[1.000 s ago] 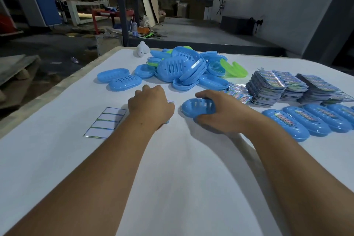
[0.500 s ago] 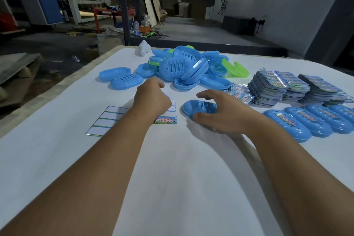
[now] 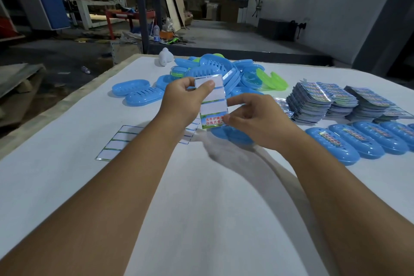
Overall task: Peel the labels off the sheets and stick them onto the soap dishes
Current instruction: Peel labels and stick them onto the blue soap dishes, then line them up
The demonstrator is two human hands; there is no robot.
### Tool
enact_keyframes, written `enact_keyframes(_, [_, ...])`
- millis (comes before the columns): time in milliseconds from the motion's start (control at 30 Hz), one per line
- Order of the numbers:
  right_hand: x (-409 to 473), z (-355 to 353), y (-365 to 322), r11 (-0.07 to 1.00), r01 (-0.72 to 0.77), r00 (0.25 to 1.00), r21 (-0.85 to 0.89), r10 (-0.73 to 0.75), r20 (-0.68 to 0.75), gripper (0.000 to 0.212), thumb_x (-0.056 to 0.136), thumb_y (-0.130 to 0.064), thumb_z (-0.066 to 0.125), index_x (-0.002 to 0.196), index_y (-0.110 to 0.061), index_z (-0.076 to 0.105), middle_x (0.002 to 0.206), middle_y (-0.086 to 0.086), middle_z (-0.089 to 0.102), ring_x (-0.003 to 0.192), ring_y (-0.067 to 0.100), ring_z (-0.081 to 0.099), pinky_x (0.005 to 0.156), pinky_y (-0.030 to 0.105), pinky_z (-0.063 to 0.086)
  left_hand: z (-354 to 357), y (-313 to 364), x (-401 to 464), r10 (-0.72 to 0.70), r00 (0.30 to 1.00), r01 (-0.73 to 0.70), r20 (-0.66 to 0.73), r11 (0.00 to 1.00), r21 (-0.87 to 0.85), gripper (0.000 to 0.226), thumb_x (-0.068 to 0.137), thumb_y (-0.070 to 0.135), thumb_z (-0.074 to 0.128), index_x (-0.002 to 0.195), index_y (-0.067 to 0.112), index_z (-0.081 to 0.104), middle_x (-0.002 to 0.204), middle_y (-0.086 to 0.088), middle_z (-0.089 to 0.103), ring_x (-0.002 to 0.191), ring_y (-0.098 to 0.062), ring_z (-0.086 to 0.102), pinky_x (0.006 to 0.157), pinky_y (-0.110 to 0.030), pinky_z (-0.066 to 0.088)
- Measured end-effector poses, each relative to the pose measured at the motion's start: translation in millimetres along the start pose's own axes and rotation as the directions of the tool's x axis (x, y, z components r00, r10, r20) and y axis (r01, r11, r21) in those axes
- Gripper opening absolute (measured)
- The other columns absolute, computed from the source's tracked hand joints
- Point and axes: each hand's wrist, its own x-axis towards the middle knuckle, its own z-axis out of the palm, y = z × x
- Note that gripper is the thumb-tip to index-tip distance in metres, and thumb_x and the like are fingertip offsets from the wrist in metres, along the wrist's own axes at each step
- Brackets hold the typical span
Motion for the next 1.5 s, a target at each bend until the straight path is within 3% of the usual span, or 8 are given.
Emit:
enact_keyframes(200, [4, -5, 3, 0.996, -0.029, 0.974, 0.088, 0.048, -0.222, 0.014, 0.097, -0.017, 0.067, 0.109, -0.025, 0.068, 0.079, -0.005, 0.077, 0.059, -0.005, 0.062, 0.06, 0.017, 0.045, 3, 2, -2, -0.049, 0.999, 0.049, 0.007, 0.997, 0.064, 0.014, 0.085, 0.029, 0.071, 0.098, 0.03, 0.067, 0.08, 0.008, 0.074, 0.062, 0.0, 0.066, 0.051, -0.017, 0.041])
enact_keyframes(433, [9, -9, 5, 0.988, -0.073, 0.965, 0.134, 0.103, -0.24, 0.013, 0.1, -0.015, 0.063, 0.102, -0.028, 0.066, 0.079, -0.012, 0.077, 0.079, 0.007, 0.072, 0.088, 0.041, 0.06, 7, 2, -6, -0.007, 0.998, -0.006, 0.064, 0.98, 0.201, 0.03, 0.079, 0.02, 0.077, 0.104, 0.032, 0.065, 0.09, 0.005, 0.072, 0.064, 0.0, 0.065, 0.055, -0.015, 0.044])
enact_keyframes(633, [9, -9, 6, 0.993, -0.052, 0.969, 0.11, 0.077, -0.237, 0.018, 0.099, -0.015, 0.064, 0.096, -0.032, 0.063, 0.07, -0.02, 0.074, 0.069, -0.007, 0.068, 0.064, 0.014, 0.054, 6, 3, -8, 0.014, 0.996, -0.032, 0.092, 0.98, 0.194, 0.029, 0.081, 0.017, 0.077, 0.103, 0.029, 0.063, 0.07, 0.012, 0.069, 0.057, 0.005, 0.061, 0.044, -0.005, 0.04])
enact_keyframes(733, [8, -9, 7, 0.991, -0.093, 0.95, 0.096, 0.117, -0.291, 0.023, 0.093, -0.023, 0.073, 0.114, -0.025, 0.064, 0.079, -0.01, 0.076, 0.074, 0.002, 0.07, 0.067, 0.021, 0.054, 5, 3, -9, 0.028, 0.994, -0.048, 0.109, 0.982, 0.183, 0.03, 0.08, 0.015, 0.077, 0.102, 0.029, 0.063, 0.075, 0.007, 0.072, 0.059, 0.006, 0.062, 0.046, -0.004, 0.04])
enact_keyframes(933, [5, -7, 7, 0.999, -0.052, 0.95, -0.002, 0.049, -0.307, 0.014, 0.085, -0.031, 0.08, 0.077, -0.022, 0.073, 0.064, -0.011, 0.066, 0.051, -0.001, 0.05, 0.054, 0.02, 0.041, 4, 3, -13, 0.047, 0.985, -0.072, 0.164, 0.986, 0.148, 0.03, 0.081, 0.016, 0.08, 0.103, 0.026, 0.062, 0.081, 0.006, 0.076, 0.074, -0.003, 0.068, 0.067, -0.017, 0.049])
enact_keyframes(1100, [-2, -4, 0, 0.999, -0.014, 0.973, 0.052, 0.026, -0.23, 0.021, 0.085, -0.039, 0.079, 0.074, -0.02, 0.079, 0.055, -0.011, 0.063, 0.047, 0.002, 0.044, 0.048, 0.017, 0.035, 6, 2, -15, 0.075, 0.978, -0.104, 0.194, 0.984, 0.146, 0.028, 0.082, 0.017, 0.08, 0.099, 0.026, 0.06, 0.077, 0.012, 0.076, 0.08, -0.002, 0.071, 0.07, -0.014, 0.047])
enact_keyframes(1267, [-4, -3, -6, 0.997, -0.046, 0.973, 0.057, 0.057, -0.223, 0.019, 0.081, -0.038, 0.078, 0.072, -0.022, 0.08, 0.073, 0.007, 0.075, 0.062, 0.013, 0.056, 0.061, 0.034, 0.044, 9, -2, -15, 0.112, 0.972, -0.144, 0.205, 0.978, 0.15, 0.024, 0.083, 0.015, 0.079, 0.093, 0.025, 0.059, 0.078, 0.009, 0.077, 0.079, -0.005, 0.072, 0.069, -0.014, 0.047])
enact_keyframes(1500, [-5, -2, -12, 0.993, -0.081, 0.964, -0.088, 0.056, -0.259, 0.018, 0.074, -0.036, 0.07, 0.064, -0.023, 0.077, 0.062, 0.003, 0.071, 0.061, 0.025, 0.066, 0.061, 0.041, 0.055, 13, -9, -15, 0.183, 0.958, -0.222, 0.222, 0.961, 0.167, 0.021, 0.084, 0.013, 0.076, 0.087, 0.024, 0.059, 0.075, 0.007, 0.076, 0.074, -0.007, 0.073, 0.072, -0.02, 0.054])
